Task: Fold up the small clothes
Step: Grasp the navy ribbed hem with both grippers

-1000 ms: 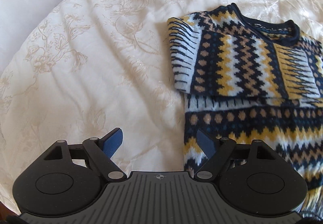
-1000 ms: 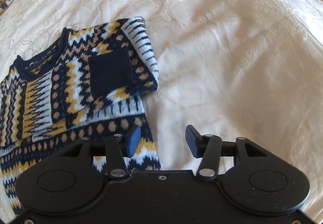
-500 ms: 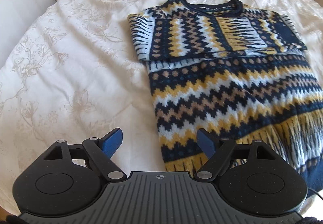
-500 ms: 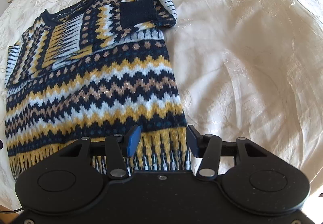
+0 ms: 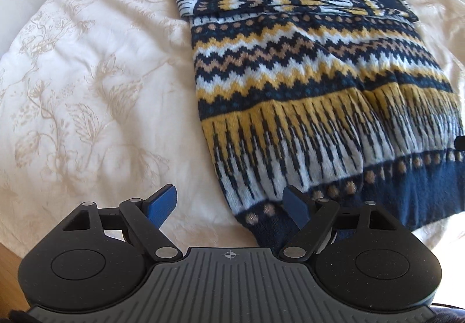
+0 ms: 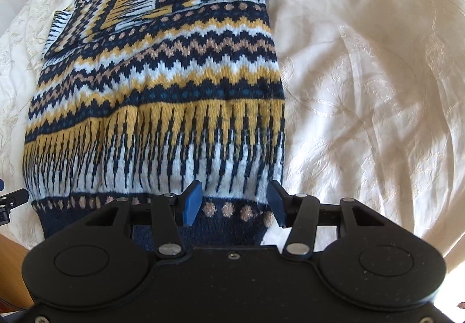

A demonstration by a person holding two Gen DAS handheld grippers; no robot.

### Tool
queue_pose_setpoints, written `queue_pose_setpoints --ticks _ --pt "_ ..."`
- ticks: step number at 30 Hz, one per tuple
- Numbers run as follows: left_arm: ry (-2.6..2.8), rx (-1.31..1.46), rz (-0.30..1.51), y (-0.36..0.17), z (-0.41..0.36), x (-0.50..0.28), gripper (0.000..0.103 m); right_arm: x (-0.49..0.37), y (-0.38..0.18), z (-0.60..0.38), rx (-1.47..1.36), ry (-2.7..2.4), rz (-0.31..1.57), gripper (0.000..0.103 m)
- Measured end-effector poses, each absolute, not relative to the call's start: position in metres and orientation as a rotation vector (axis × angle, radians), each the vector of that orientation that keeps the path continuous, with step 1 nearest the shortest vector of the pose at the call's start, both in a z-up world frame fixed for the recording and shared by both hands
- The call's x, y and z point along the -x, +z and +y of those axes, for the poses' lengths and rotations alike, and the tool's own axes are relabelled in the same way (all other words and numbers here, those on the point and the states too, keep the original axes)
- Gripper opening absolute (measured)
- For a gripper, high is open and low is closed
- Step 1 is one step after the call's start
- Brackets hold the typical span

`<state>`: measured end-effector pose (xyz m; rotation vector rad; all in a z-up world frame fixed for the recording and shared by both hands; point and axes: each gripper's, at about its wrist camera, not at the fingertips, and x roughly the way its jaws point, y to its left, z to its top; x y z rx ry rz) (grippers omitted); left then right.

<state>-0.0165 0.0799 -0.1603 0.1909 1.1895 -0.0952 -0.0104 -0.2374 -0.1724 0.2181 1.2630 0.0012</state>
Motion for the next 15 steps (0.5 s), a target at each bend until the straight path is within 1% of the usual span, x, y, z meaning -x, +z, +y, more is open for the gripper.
queue_pose_setpoints --ticks 9,15 --pt "-0.103 -0.141 1.197 -0.181 0.067 0.046 0.079 0.034 -0.2 -0.246 -0.226 0.055 1.31 0.057" --pt "-0.12 -0.19 1.177 -0.19 0.056 0.054 0.079 0.037 -0.207 -0.246 -0.242 0.066 1.298 0.058"
